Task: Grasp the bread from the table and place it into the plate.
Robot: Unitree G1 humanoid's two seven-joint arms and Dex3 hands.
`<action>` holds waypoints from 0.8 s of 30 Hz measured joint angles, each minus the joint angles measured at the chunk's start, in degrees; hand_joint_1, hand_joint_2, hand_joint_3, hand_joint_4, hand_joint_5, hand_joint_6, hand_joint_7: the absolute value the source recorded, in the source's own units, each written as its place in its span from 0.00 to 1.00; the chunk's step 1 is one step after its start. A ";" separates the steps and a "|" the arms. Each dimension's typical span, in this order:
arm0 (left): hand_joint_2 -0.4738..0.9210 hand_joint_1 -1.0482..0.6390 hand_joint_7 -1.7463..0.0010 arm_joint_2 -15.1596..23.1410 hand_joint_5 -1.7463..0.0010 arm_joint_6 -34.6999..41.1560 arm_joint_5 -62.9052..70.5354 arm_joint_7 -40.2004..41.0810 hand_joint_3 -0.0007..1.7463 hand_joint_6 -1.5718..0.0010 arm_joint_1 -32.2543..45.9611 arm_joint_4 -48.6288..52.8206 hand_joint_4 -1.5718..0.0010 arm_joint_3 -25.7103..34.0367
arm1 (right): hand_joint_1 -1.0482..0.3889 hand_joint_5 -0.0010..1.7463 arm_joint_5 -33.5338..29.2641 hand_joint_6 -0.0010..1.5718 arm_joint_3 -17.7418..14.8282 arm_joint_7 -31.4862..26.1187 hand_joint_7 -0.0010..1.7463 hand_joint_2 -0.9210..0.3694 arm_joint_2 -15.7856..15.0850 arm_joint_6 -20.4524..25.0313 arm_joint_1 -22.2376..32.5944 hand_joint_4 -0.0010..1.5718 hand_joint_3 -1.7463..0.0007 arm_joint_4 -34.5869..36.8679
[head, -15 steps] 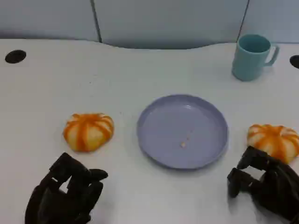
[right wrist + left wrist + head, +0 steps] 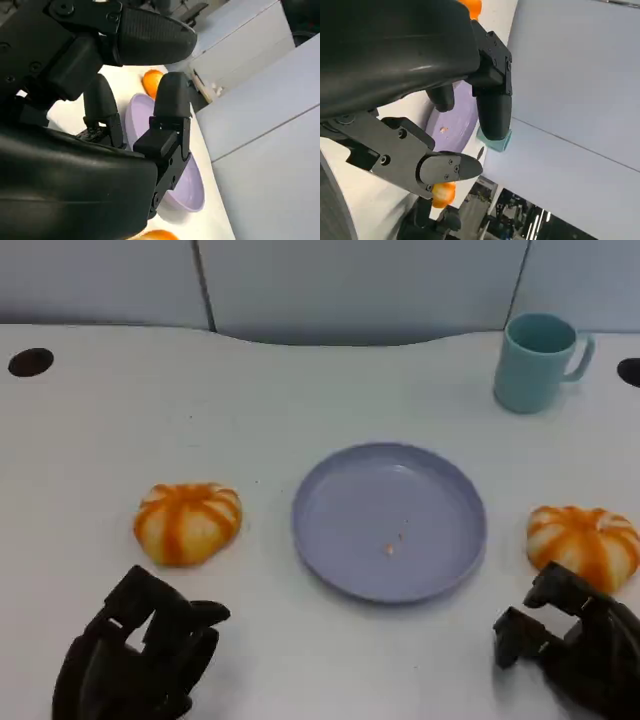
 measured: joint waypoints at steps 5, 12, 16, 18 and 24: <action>0.86 0.46 0.04 0.02 0.03 0.02 -0.12 -0.33 0.27 0.75 -0.01 0.15 0.67 0.13 | 0.52 0.91 -0.01 0.42 -0.01 0.22 0.70 0.42 0.00 -0.86 -0.11 0.42 0.32 0.37; 0.87 0.45 0.05 0.01 0.04 0.17 -0.08 -0.32 0.25 0.76 0.52 0.12 0.68 0.13 | 0.51 0.89 -0.24 0.44 0.09 1.24 0.68 0.44 -0.01 -2.80 -0.90 0.43 0.30 2.19; 0.89 0.47 0.05 0.04 0.05 -0.01 0.16 -0.31 0.25 0.76 0.85 0.05 0.69 0.14 | 0.51 0.90 -0.45 0.43 0.18 1.10 0.69 0.44 0.11 -2.95 -0.82 0.42 0.30 1.88; 0.92 0.47 0.16 0.16 0.11 -0.50 1.26 -0.06 0.21 0.75 1.13 -0.47 0.71 0.06 | 0.51 0.89 -0.69 0.42 0.22 0.87 0.69 0.44 0.23 -3.01 -0.67 0.41 0.31 1.52; 1.00 0.38 0.87 4.46 0.52 -12.65 21.42 7.79 0.05 0.63 1.78 -6.40 0.75 -0.39 | 0.50 0.89 -0.81 0.44 0.46 0.13 0.68 0.45 0.33 -2.32 -0.36 0.43 0.31 0.59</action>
